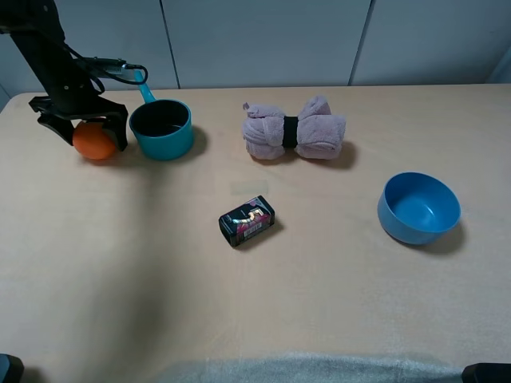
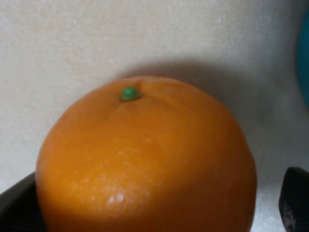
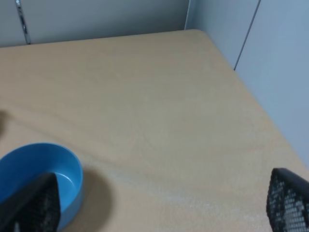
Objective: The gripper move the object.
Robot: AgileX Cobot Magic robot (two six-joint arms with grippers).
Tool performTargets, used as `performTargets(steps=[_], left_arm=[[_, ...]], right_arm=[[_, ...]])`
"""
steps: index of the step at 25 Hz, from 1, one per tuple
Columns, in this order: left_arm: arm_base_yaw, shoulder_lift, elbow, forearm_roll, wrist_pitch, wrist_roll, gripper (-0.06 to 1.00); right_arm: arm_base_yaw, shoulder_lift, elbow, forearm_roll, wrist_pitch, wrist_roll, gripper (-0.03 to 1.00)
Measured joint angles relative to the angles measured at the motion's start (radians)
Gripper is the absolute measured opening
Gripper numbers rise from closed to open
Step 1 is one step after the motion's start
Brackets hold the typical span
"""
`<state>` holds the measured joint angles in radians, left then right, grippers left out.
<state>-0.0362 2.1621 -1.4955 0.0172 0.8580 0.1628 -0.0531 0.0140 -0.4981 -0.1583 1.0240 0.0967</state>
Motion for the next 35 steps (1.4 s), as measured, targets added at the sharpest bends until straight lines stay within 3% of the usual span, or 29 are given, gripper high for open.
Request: performTargets(steps=[13, 35], left_arm=[[0.0, -0.103, -0.009, 0.0, 0.053, 0.0, 0.99], [0.002, -0.342, -0.004, 0.03, 0.239, -0.031, 0.99]], right_arm=[[0.0, 0.0, 0.0, 0.0, 0.0, 0.0, 0.65], [0.0, 0.0, 0.0, 0.0, 0.0, 0.0, 0.65]])
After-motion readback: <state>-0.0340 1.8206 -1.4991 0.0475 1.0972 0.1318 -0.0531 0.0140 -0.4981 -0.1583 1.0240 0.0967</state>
